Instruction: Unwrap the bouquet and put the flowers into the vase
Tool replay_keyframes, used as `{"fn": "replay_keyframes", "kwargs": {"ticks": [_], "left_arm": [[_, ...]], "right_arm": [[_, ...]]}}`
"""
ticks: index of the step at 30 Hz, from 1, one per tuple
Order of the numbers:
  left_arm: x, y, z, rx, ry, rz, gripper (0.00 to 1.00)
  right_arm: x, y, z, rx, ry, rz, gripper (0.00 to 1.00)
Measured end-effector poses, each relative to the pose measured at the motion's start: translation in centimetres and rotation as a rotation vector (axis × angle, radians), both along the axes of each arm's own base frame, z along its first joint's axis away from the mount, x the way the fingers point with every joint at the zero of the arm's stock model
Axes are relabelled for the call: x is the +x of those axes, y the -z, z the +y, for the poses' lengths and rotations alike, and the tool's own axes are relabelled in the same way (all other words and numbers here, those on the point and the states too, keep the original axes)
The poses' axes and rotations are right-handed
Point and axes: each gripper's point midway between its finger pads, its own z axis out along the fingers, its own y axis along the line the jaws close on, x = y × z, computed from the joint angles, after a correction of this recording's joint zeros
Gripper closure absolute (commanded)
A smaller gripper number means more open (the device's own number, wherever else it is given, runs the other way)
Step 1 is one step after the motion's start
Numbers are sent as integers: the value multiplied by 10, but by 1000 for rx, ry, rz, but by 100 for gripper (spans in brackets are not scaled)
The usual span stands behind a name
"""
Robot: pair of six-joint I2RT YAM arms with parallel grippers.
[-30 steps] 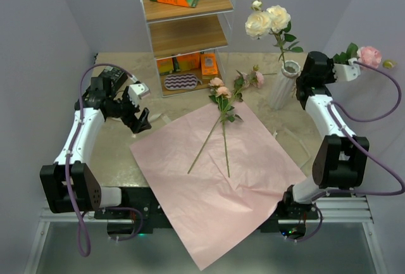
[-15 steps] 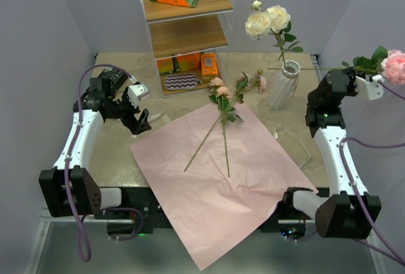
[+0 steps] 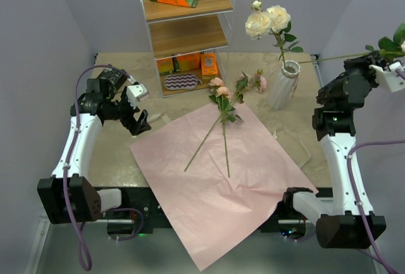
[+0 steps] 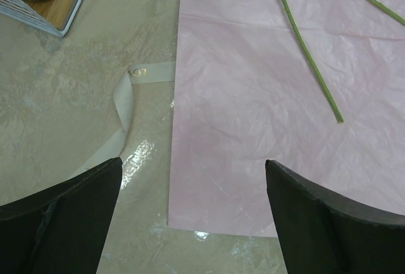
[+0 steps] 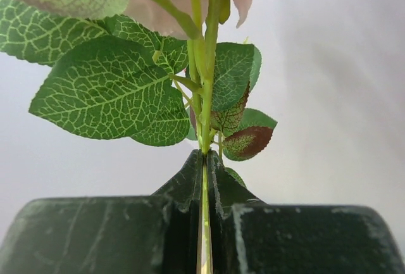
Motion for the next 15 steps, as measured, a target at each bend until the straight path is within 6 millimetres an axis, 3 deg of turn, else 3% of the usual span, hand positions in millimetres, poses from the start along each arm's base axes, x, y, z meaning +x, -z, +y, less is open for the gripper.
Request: {"fn": "replay_keyframes", "kwargs": {"ticks": [10,15], "left_arm": [[-6,-4,-3,-17,8,5,1],[-7,-4,-4,-22,6,10,1]], "right_arm": [[-35,-72,10,-151,-5,-50,100],[-56,-96,15,-187,-27,-100,100]]}}
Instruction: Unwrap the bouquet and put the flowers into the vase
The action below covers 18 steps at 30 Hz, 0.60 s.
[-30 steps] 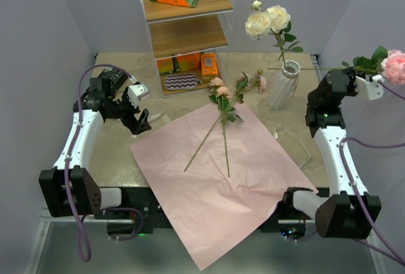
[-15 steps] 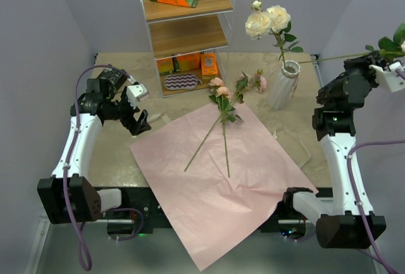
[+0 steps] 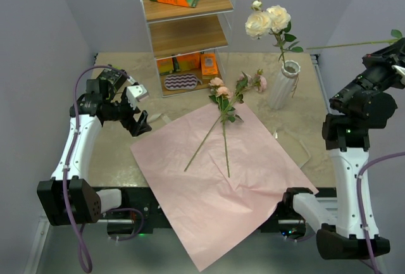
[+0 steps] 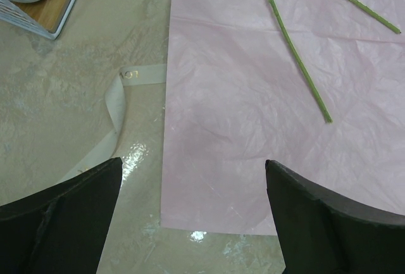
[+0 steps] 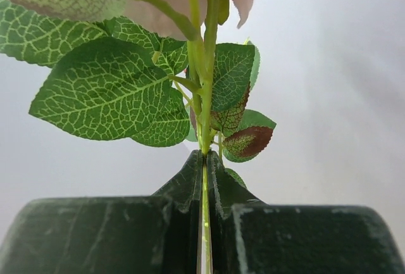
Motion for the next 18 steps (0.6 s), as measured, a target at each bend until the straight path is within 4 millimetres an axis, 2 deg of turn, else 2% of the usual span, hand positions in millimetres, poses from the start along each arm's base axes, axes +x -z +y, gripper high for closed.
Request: {"fn": "replay_keyframes", "kwargs": {"ticks": [5,9,18], "left_arm": [[0,0,0,-1,0,0,1],[0,0,0,-2,-2,1,1],[0,-2,-2,-20,-10,10,1]], "right_arm": [[-17,-10,4,-16,-25,-24,100],[-20,-11,10,-27,-68,-6,100],[-28,-2,23,-49,-162,64,100]]}}
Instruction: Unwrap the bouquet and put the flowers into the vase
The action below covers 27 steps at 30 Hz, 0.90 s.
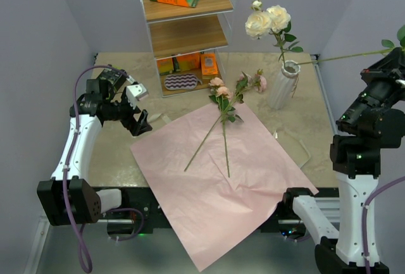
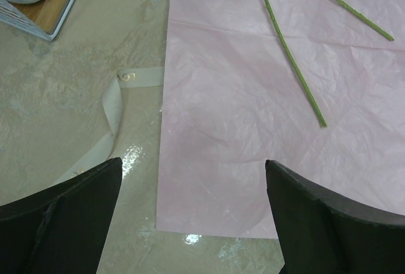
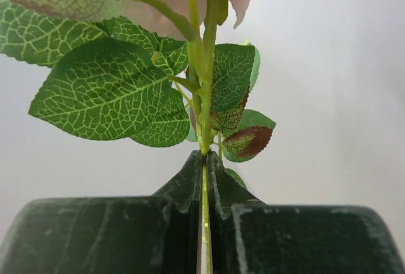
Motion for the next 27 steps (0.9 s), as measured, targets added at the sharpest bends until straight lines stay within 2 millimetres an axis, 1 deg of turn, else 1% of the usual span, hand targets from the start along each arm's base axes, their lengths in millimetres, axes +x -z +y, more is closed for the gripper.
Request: {"fn": "replay_keyframes", "kwargs": {"ticks": [4,7,12,16,18,20,22,25,27], "left_arm": [[0,-1,0,0,0,-5,1],[-1,-4,0,1,0,-17,1],[-3,-9,0,3,0,-35,1],[-3,-10,0,3,0,-37,1],[-4,-10,0,3,0,-37,1],[-4,-10,0,3,0,-37,1],[-4,-9,0,3,0,-36,1],[-3,-9,0,3,0,-34,0],[-3,-8,0,3,0,-29,1]], "right_arm": [[-5,2,2,1,-11,8,100],[-2,5,4,-4,-24,23,100],[11,19,6,-6,-38,69,100],[26,30,8,-7,-56,112,100],[34,39,8,-7,-58,142,100],[43,43,9,-9,-62,162,100],[55,50,10,-13,-69,190,100],[81,60,17,-25,-94,251,100],[101,58,24,-39,-111,288,100]]}}
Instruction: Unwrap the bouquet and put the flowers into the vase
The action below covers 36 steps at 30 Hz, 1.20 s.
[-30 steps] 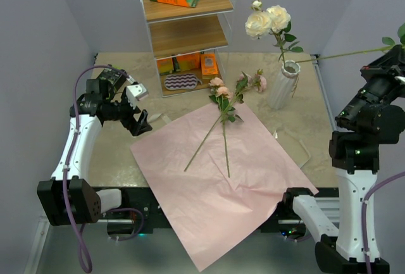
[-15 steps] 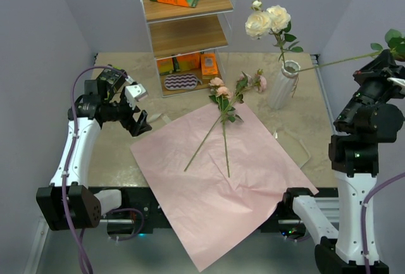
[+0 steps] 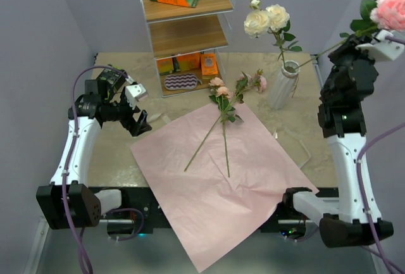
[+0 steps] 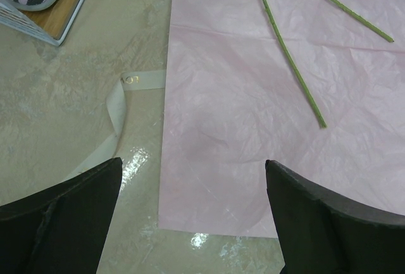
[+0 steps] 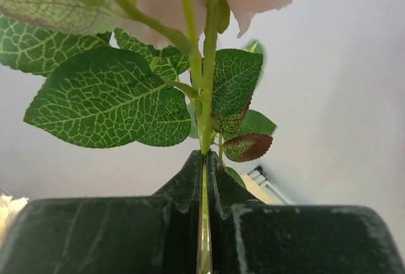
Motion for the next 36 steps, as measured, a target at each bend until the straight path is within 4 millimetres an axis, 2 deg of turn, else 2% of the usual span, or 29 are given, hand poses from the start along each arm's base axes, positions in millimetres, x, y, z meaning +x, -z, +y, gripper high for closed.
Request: {"fn": "replay_keyframes", "kwargs": {"ticks": [2,7,11,17,21,27,28,29,31,34,35,36], "left_arm": [[0,0,0,0,0,3,1],[1,1,0,1,0,7,1],[1,2,0,2,1,10,1],[2,3,1,5,3,9,1],[2,3,1,6,2,9,1],[2,3,1,6,2,10,1],[2,3,1,7,2,10,1],[2,3,1,7,1,10,1],[1,2,2,11,-1,6,0],[-1,-1,2,13,-2,-5,1],[-2,-3,2,14,-3,-12,1],[-3,-5,2,15,-4,-19,1]], "right_arm": [[19,5,10,-11,-27,34,100],[58,36,29,-59,-81,164,100],[85,37,45,-117,-149,226,100],[103,43,71,-182,-272,276,100],[116,56,83,-197,-326,326,100],[125,100,86,-174,-344,436,100],[125,101,87,-170,-346,433,94],[125,101,87,-165,-346,429,84],[122,101,88,-150,-353,414,73],[116,117,91,-127,-379,454,54],[115,123,92,-118,-385,470,44],[114,129,94,-110,-393,490,38]]}}
